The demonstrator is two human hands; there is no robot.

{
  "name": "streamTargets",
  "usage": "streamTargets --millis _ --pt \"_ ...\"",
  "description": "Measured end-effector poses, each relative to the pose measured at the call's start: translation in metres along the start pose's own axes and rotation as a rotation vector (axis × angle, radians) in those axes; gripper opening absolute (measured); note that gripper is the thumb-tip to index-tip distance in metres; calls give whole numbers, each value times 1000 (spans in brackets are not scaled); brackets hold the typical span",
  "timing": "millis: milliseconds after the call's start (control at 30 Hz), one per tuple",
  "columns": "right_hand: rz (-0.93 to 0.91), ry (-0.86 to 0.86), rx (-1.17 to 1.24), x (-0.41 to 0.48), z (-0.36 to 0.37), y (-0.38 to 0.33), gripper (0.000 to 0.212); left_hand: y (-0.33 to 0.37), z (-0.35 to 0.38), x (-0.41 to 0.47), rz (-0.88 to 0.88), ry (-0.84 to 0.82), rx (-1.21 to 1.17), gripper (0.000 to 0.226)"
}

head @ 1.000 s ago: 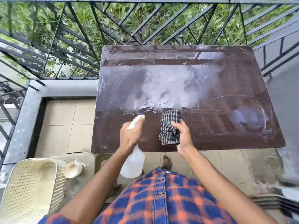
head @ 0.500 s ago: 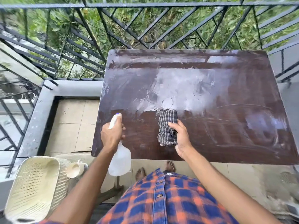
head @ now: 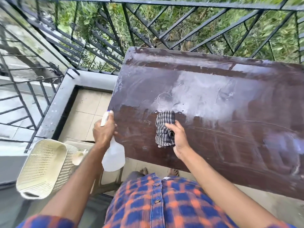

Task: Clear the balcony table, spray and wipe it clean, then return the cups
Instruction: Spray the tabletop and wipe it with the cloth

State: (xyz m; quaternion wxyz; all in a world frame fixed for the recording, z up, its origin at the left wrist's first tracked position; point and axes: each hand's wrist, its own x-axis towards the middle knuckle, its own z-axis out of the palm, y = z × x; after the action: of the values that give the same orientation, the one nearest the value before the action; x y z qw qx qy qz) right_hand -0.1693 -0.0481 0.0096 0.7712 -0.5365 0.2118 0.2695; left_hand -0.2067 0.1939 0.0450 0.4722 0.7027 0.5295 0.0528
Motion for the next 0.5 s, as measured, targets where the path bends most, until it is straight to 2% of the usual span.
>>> streamTargets --millis 167,300,500 --pt "25 -21 3 3 7 3 20 14 4 14 -23 39 -11 58" --pt "24 4 9 8 14 6 23 24 12 29 35 -97 -41 45" --pt "-12 102 -34 22 37 9 21 40 27 52 32 -271 -48 42"
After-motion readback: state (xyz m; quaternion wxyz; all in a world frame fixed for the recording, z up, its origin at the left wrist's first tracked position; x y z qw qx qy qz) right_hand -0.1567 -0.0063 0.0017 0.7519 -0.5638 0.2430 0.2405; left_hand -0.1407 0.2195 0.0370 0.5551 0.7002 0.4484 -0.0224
